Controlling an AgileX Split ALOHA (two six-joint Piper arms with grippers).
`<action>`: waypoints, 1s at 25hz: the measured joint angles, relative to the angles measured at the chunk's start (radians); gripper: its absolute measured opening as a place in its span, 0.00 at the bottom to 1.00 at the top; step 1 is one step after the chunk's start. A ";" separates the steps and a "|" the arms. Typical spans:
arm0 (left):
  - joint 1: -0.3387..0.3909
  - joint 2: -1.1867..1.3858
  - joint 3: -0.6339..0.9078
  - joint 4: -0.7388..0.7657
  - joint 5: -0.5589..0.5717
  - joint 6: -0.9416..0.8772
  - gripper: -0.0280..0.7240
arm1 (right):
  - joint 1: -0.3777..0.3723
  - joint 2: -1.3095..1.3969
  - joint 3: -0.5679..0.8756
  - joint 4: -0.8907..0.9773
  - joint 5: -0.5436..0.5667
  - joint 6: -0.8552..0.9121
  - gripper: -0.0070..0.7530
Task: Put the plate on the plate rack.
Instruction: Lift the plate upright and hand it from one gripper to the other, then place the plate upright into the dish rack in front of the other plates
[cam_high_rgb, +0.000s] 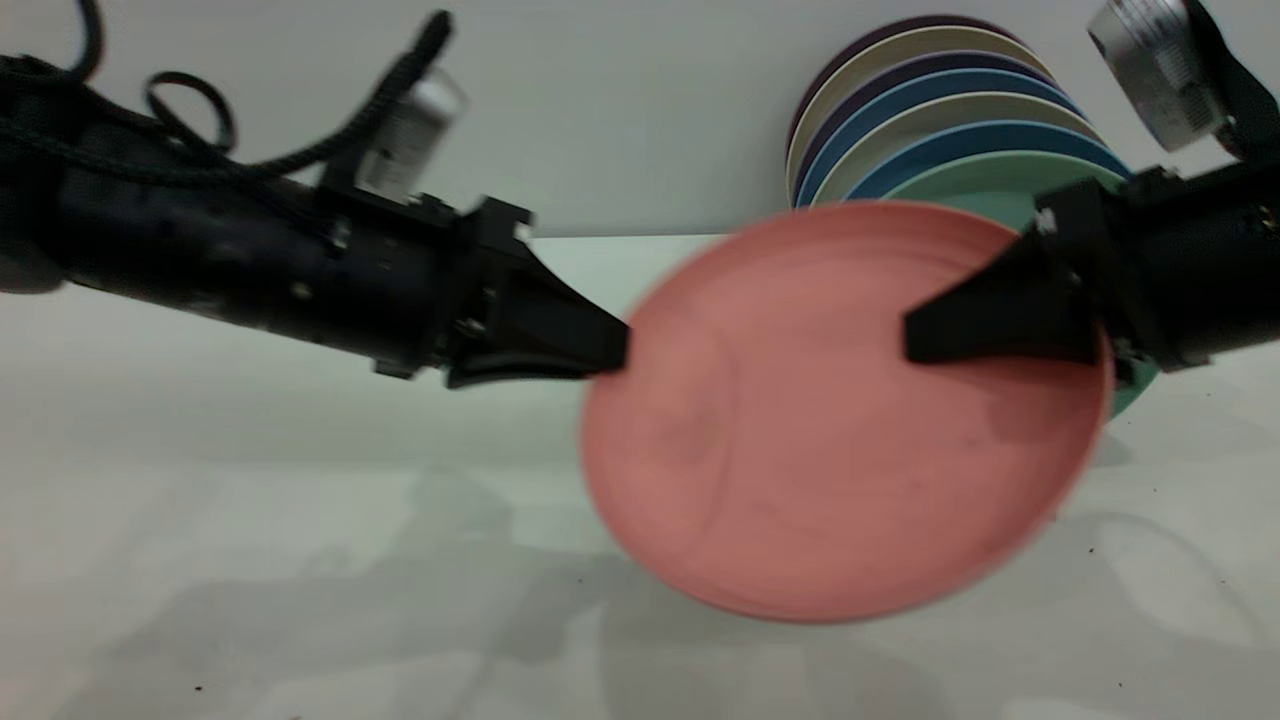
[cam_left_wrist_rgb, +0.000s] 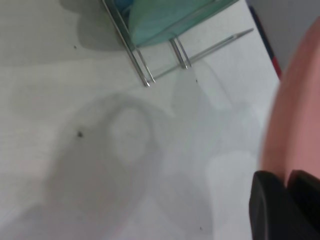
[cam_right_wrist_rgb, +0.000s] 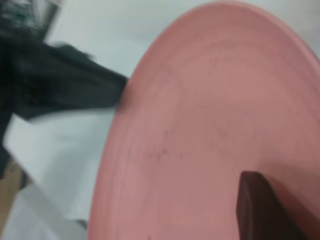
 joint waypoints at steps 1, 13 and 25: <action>0.025 0.000 0.000 0.000 0.004 0.000 0.21 | -0.017 0.000 0.000 -0.011 -0.013 0.000 0.24; 0.172 0.000 0.000 0.095 0.003 -0.023 0.52 | -0.111 -0.012 0.000 -0.105 0.003 -0.325 0.24; 0.172 0.000 0.000 0.119 -0.035 -0.023 0.53 | -0.111 -0.212 -0.129 -0.535 0.007 -0.445 0.24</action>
